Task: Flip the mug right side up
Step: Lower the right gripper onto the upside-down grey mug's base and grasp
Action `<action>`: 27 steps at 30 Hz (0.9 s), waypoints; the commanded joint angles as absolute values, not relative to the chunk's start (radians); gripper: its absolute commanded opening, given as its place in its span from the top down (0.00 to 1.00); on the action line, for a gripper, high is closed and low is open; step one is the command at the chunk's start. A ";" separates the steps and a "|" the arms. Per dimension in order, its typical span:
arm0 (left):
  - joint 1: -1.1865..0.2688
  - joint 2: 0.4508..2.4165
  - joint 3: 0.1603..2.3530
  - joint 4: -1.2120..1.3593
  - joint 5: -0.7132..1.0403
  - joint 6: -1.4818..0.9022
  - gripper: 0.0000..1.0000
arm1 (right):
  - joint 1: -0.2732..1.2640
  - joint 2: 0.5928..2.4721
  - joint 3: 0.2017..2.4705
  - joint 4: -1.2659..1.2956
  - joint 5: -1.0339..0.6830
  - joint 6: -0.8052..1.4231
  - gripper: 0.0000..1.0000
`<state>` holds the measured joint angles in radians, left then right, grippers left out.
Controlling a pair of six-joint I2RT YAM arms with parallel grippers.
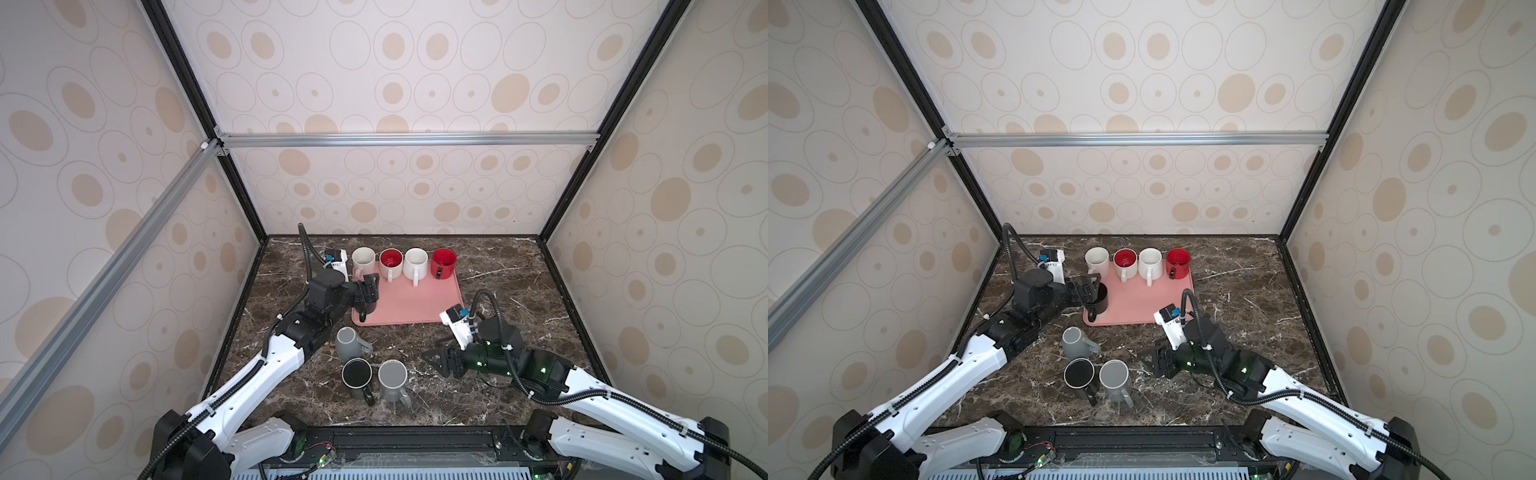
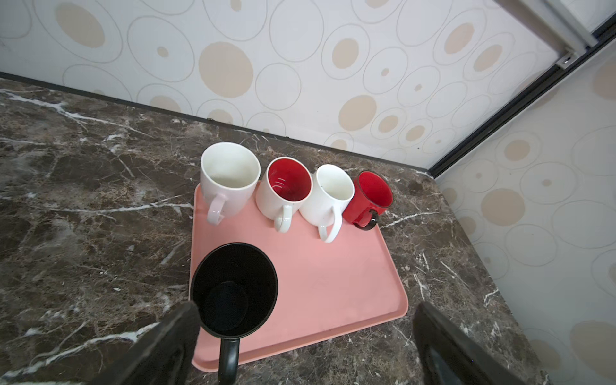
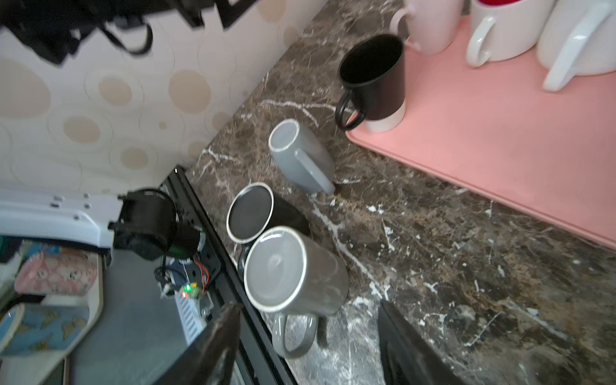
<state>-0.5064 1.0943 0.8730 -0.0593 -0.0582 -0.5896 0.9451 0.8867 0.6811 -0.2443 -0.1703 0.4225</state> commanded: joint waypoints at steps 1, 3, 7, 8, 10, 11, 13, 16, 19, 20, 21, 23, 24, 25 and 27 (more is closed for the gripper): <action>-0.502 1.055 0.836 -0.016 -0.075 -0.619 0.01 | 1.042 0.925 0.668 -0.333 -0.069 0.352 0.33; -0.502 1.028 0.811 -0.003 -0.101 -0.627 0.01 | 1.108 0.958 0.658 -0.336 -0.035 0.344 0.33; -0.502 0.983 0.764 0.022 -0.138 -0.636 0.01 | 1.230 1.028 0.652 -0.339 0.055 0.324 0.33; -0.502 0.973 0.752 0.025 -0.146 -0.639 0.01 | 1.259 1.047 0.655 -0.341 0.085 0.319 0.33; -0.502 0.959 0.733 0.035 -0.154 -0.639 0.01 | 1.298 1.085 0.658 -0.331 0.128 0.311 0.33; -0.501 0.952 0.724 0.038 -0.158 -0.643 0.01 | 1.313 1.106 0.658 -0.319 0.143 0.308 0.33; -0.502 0.948 0.714 0.043 -0.160 -0.647 0.01 | 1.333 1.145 0.658 -0.290 0.162 0.313 0.33; -0.502 0.949 0.708 0.042 -0.161 -0.652 0.01 | 1.366 1.212 0.672 -0.264 0.201 0.302 0.33; -0.502 0.950 0.708 0.039 -0.164 -0.652 0.01 | 1.386 1.271 0.705 -0.268 0.232 0.287 0.33; -0.502 0.950 0.706 0.040 -0.165 -0.651 0.01 | 1.393 1.286 0.715 -0.267 0.241 0.283 0.33; -0.502 0.951 0.705 0.041 -0.166 -0.652 0.01 | 1.395 1.300 0.723 -0.266 0.248 0.280 0.33; -0.502 0.949 0.701 0.044 -0.165 -0.652 0.01 | 1.395 1.324 0.739 -0.267 0.268 0.282 0.34; -0.502 0.950 0.700 0.044 -0.164 -0.653 0.01 | 1.397 1.335 0.746 -0.269 0.283 0.283 0.35; -0.502 0.950 0.697 0.046 -0.164 -0.653 0.01 | 1.397 1.342 0.750 -0.269 0.288 0.283 0.35; -0.502 0.951 0.694 0.049 -0.161 -0.656 0.01 | 1.396 1.354 0.755 -0.262 0.304 0.284 0.36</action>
<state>-0.5064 0.9627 0.7013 0.0250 -0.1452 -0.6388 1.3891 1.3399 0.7284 -0.2695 0.2485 0.2970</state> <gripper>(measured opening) 0.994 0.645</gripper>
